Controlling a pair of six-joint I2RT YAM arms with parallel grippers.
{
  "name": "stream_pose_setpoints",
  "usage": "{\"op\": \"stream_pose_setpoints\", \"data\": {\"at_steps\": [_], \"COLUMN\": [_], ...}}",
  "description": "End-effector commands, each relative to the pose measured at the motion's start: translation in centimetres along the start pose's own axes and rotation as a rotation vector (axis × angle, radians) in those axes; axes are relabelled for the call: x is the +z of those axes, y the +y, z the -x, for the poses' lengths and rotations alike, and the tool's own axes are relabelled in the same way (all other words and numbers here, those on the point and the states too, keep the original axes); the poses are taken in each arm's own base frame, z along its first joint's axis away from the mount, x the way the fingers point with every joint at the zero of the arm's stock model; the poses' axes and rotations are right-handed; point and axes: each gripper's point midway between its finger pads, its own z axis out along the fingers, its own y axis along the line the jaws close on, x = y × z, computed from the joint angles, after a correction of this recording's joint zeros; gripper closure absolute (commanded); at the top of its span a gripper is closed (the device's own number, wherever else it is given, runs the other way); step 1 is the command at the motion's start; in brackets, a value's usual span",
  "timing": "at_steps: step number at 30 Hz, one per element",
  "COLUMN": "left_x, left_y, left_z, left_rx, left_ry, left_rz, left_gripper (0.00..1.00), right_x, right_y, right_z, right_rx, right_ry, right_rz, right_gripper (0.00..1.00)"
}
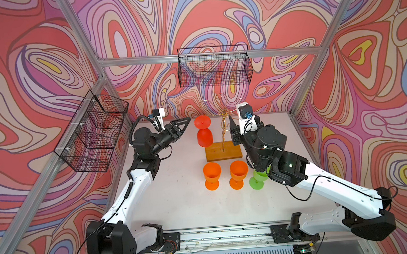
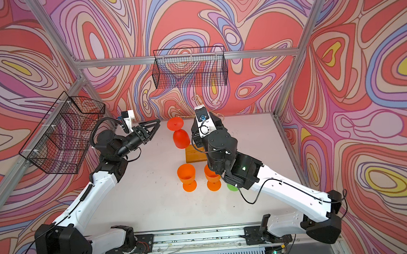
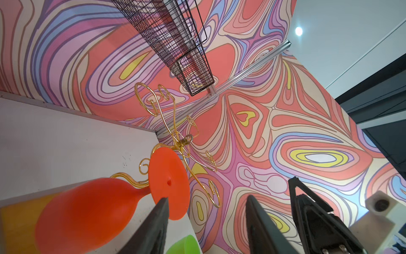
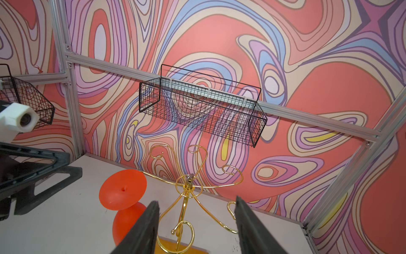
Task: Take the wine glass off the wine glass rack
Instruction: Pick up the wine glass from the wine glass rack.
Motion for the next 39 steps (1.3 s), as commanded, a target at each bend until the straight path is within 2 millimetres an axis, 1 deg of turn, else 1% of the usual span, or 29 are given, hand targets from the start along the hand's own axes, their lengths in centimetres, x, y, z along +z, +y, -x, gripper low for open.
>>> {"op": "stream_pose_setpoints", "data": {"at_steps": [1,3,10,15,25,31,36,39], "left_x": [0.1,0.4,1.0,1.6,2.6,2.7,2.7,2.7], "left_y": [-1.0,-0.1,1.9,2.6,3.2,3.0,2.3,2.4], "left_z": [0.5,0.4,0.6,0.7,0.8,0.4,0.4,0.2], "left_rx": [-0.012,-0.031,-0.09,-0.124,-0.165,-0.169,-0.162,-0.169], "left_ry": [0.004,0.01,0.01,0.011,0.043,0.071,0.087,0.1], "left_rz": [-0.027,-0.003,0.009,-0.02,-0.064,-0.074,-0.087,-0.081], "left_gripper": [0.48,0.49,0.51,0.53,0.58,0.6,0.63,0.64], "right_x": [-0.7,-0.8,-1.0,-1.2,-1.0,-0.9,-0.7,-0.7], "right_y": [-1.3,-1.4,-1.8,-2.1,-2.0,-1.9,-1.6,-1.5], "right_z": [0.7,0.7,0.6,0.6,0.6,0.6,0.6,0.6], "right_rx": [0.041,0.045,0.051,0.058,0.057,0.055,0.051,0.052], "right_ry": [-0.024,-0.026,-0.026,-0.031,-0.032,-0.03,-0.03,-0.03], "right_rz": [-0.028,-0.031,-0.04,-0.044,-0.048,-0.049,-0.047,-0.045], "right_gripper": [0.42,0.42,0.42,0.42,0.41,0.41,0.41,0.41]}}
